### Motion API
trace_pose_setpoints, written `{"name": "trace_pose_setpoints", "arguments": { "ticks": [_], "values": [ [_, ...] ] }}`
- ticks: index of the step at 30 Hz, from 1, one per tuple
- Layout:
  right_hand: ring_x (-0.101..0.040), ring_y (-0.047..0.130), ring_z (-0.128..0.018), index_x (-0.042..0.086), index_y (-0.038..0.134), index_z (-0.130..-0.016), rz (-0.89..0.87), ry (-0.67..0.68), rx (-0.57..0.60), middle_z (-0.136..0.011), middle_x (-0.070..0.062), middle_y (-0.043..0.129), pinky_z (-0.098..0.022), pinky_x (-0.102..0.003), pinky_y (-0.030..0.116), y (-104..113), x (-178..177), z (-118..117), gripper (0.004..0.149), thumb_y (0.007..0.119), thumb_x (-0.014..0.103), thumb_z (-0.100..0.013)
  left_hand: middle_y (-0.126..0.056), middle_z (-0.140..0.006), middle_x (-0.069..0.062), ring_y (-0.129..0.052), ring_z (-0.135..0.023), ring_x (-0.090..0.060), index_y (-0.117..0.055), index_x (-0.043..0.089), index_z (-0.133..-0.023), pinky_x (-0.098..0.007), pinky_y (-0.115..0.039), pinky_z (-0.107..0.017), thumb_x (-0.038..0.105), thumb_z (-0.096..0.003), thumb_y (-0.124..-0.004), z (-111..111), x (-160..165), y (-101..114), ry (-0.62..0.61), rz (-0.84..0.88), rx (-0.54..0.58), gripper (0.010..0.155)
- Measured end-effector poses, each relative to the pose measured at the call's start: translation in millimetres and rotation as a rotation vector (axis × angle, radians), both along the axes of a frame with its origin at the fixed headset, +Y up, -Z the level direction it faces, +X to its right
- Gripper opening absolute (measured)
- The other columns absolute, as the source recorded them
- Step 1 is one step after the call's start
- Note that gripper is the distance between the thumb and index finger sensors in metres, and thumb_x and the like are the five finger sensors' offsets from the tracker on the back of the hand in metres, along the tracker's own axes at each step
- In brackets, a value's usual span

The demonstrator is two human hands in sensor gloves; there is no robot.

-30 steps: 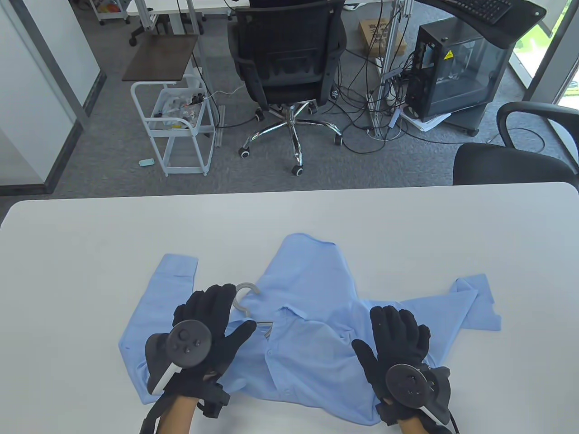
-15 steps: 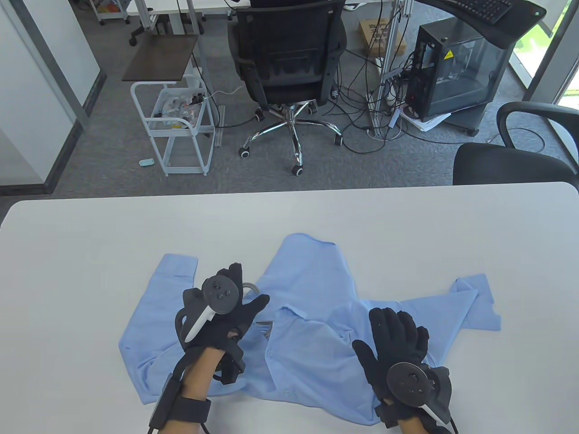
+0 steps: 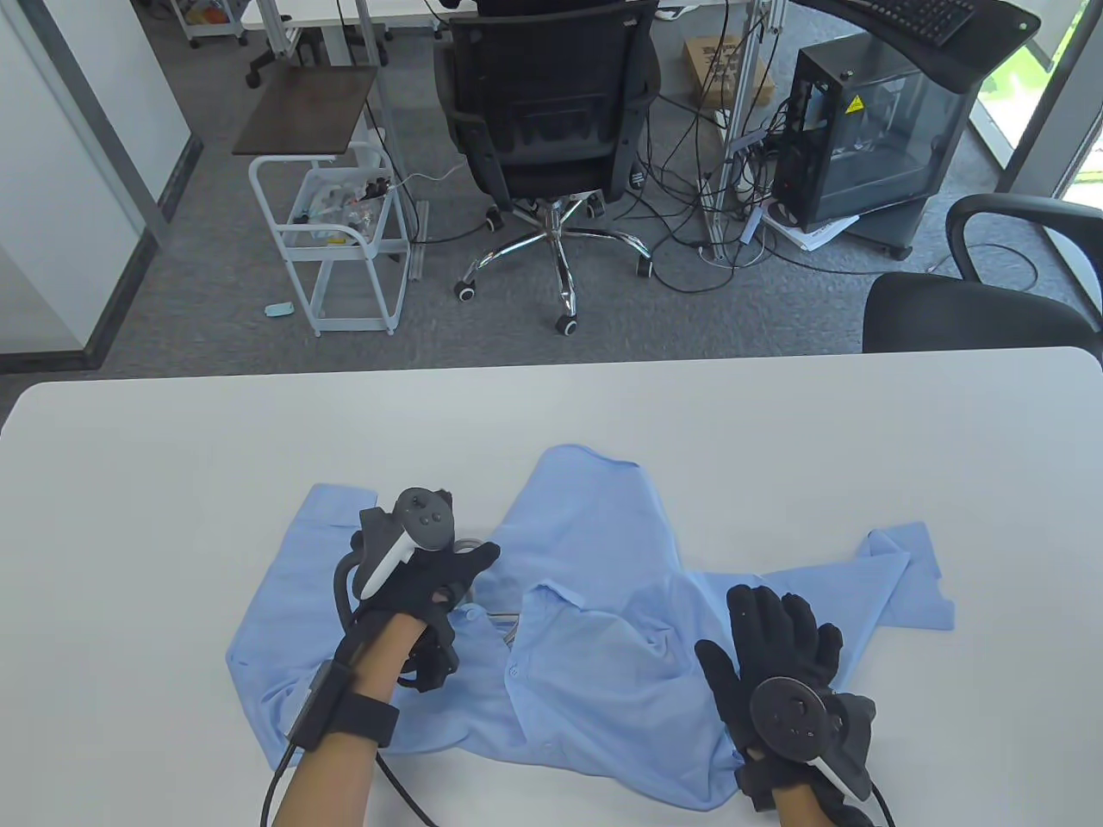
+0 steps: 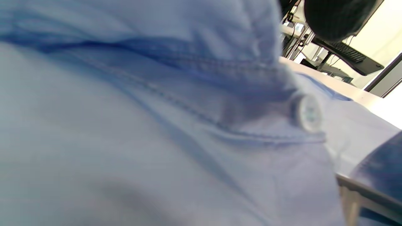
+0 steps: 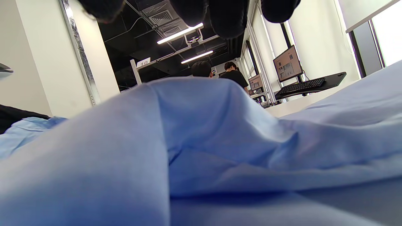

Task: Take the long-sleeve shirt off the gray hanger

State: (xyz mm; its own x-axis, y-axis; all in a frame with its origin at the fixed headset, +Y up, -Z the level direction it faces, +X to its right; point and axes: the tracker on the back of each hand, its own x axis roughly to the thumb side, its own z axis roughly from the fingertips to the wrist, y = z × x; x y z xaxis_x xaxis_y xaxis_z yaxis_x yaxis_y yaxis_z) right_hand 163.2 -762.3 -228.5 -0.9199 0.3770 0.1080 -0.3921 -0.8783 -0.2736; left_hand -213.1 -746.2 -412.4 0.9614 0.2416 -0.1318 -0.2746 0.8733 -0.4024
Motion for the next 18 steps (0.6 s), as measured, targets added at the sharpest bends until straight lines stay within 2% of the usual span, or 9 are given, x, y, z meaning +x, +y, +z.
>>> {"name": "trace_pose_setpoints", "arguments": {
  "ticks": [4, 8, 11, 13, 15, 18],
  "values": [
    [-0.063, 0.043, -0.104, 0.013, 0.047, -0.116, 0.009, 0.005, 0.008, -0.116, -0.026, 0.051, -0.064, -0.082, 0.026, 1, -2, 2, 0.073, 0.065, 0.055, -0.059, -0.031, -0.123, -0.016, -0.014, -0.113, -0.057, -0.021, 0.029, -0.118, -0.073, -0.008, -0.074, 0.075, -0.0461, -0.069, -7, -7, -12, 0.022, 0.005, -0.032, 0.098],
    [-0.063, 0.043, -0.104, 0.013, 0.047, -0.116, 0.009, 0.004, -0.002, -0.116, -0.025, 0.052, -0.064, -0.082, 0.026, 0, -3, 1, 0.072, 0.065, 0.054, -0.059, -0.039, -0.117, -0.015, -0.022, -0.113, -0.055, -0.027, 0.03, -0.118, -0.072, -0.011, -0.075, 0.074, -0.0463, -0.07, -11, -15, -25, 0.066, 0.017, -0.049, 0.095],
    [-0.063, 0.043, -0.104, 0.013, 0.047, -0.116, 0.007, 0.005, -0.01, -0.115, -0.026, 0.051, -0.064, -0.082, 0.026, -1, -3, 1, 0.072, 0.065, 0.054, -0.059, -0.046, -0.113, -0.013, -0.028, -0.113, -0.053, -0.036, 0.032, -0.118, -0.072, -0.013, -0.076, 0.071, -0.0466, -0.073, -14, -18, -33, 0.074, 0.026, -0.063, 0.089],
    [-0.063, 0.043, -0.104, 0.013, 0.047, -0.116, 0.012, 0.006, -0.013, -0.116, -0.025, 0.052, -0.064, -0.082, 0.026, -1, -3, 1, 0.073, 0.066, 0.054, -0.059, -0.049, -0.11, -0.012, -0.031, -0.111, -0.052, -0.053, 0.03, -0.112, -0.07, -0.016, -0.077, 0.068, -0.0458, -0.075, -14, -20, -36, 0.111, 0.002, -0.045, 0.08],
    [-0.063, 0.044, -0.104, 0.013, 0.047, -0.116, 0.021, 0.005, -0.018, -0.116, -0.025, 0.052, -0.064, -0.082, 0.026, -1, -3, 0, 0.072, 0.065, 0.054, -0.059, -0.051, -0.108, -0.012, -0.033, -0.111, -0.052, -0.063, 0.03, -0.107, -0.07, -0.017, -0.078, 0.066, -0.0453, -0.077, -14, -19, -41, 0.1, -0.002, -0.066, 0.072],
    [-0.063, 0.044, -0.104, 0.013, 0.048, -0.116, 0.016, 0.007, -0.021, -0.115, -0.026, 0.052, -0.064, -0.082, 0.026, -1, -3, 0, 0.072, 0.065, 0.054, -0.059, -0.052, -0.109, -0.012, -0.034, -0.111, -0.052, -0.069, 0.031, -0.103, -0.069, -0.019, -0.078, 0.069, -0.0455, -0.071, -13, -19, -43, 0.097, -0.014, -0.066, 0.068]
  ]
}}
